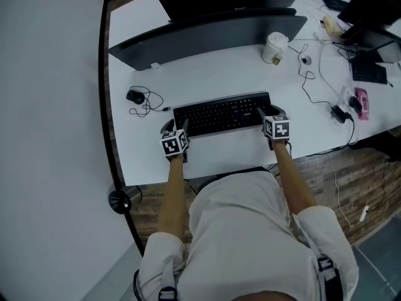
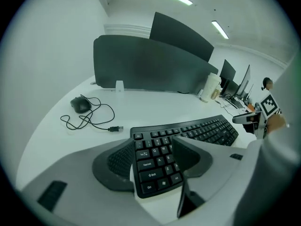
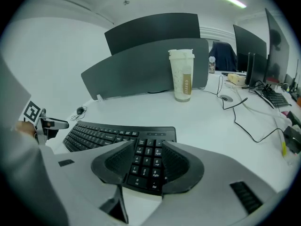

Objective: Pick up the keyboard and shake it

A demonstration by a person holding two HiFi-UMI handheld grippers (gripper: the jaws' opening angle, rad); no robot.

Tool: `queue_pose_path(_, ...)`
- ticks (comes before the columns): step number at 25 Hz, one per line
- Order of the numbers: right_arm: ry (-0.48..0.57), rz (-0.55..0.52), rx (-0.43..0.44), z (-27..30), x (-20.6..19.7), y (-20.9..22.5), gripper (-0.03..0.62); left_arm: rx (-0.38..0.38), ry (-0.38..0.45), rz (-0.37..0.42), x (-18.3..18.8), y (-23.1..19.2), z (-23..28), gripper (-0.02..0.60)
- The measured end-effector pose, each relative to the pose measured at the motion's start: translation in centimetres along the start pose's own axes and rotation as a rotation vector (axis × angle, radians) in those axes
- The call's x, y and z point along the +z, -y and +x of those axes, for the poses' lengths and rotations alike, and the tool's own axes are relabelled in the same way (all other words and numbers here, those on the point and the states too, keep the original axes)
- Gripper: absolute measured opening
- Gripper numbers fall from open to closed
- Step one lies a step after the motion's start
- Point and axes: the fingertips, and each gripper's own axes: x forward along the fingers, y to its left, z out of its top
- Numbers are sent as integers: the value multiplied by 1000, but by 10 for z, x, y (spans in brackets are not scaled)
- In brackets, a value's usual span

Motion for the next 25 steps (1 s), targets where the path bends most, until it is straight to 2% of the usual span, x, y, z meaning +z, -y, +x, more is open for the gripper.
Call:
queue_pose_path(5,25,-11,27,-19,-15,-40,215,-42,49,30,-12,15,-31,262)
queue_pose_path(10,73,-38,44,-39,-28,-78,218,-119,131,-18,-15,32,-61,262)
queue_pose_path(12,92,-56,37,-44,-34,-88,218,-149,178,-62,-13,42,-74,262)
queue_pose_path(15,109,-85,36,-50,-44,-106,218,-165,236,-89,-12,51,-92,262)
queue_pose_path(18,142,-74,49,-60,-50,-123,218,-141,262,-9,-21,57,-104,262)
queue_pose_path(22,181,-79,53,-73,-51,-139,218,-116,256,161,-39,65,-115,262)
queue_pose_path(23,191,-81,50,-77,-52,-140,218,-117,258,185,-41,68,-118,260)
queue_pose_path(25,208,-82,46,-82,-52,-142,210,-131,280,185,-40,73,-125,242)
